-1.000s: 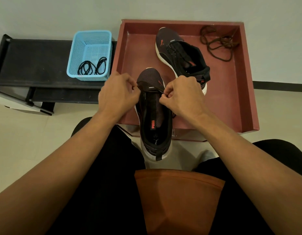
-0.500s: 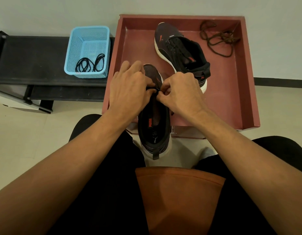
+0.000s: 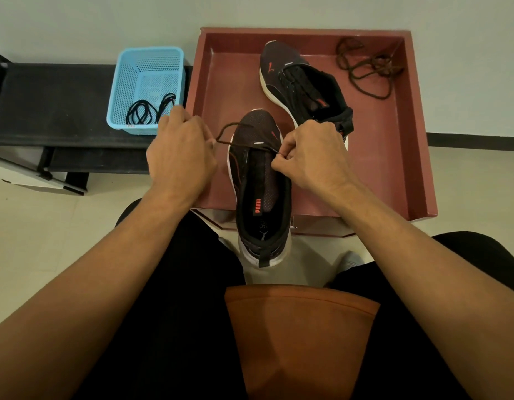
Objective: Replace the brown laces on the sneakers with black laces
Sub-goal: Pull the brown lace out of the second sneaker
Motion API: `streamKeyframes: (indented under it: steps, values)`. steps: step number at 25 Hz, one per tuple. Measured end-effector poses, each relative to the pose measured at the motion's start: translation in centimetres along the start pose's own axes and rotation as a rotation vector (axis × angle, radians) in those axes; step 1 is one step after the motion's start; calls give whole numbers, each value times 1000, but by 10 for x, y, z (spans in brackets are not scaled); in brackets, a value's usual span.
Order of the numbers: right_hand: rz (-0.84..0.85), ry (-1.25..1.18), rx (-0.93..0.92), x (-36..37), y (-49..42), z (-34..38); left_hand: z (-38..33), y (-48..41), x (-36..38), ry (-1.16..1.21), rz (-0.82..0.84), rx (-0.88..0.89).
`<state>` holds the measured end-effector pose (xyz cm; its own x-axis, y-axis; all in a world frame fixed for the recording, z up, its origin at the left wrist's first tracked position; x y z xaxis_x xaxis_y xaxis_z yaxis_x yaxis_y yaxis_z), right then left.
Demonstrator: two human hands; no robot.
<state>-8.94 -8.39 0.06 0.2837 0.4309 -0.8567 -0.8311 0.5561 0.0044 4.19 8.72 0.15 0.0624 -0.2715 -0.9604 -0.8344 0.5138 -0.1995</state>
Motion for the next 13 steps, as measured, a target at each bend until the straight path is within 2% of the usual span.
streamKeyframes:
  steps: [4,6,11,13]
  values:
    - [-6,-14,-31,1,1,1,-28,5,1,72,-4,279]
    - [-1,-21,-33,1,2,3,-44,8,2,98,54,388]
    - [28,-17,-63,3,4,10,-49,6,1,-21,19,366]
    - [34,-13,-52,3,4,9,-48,8,-1,11,-6,355]
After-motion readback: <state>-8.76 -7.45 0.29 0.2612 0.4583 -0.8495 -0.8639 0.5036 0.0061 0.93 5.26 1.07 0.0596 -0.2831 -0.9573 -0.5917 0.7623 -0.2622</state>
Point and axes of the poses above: each hand's wrist, its own y-axis away from the middle knuckle, its own x-axis out of the palm, z = x × y, the point moved 4 cm from there along -y, towards the middle knuckle, and after that the axes turned 2 degrees about -z, right-handed, at the moved point
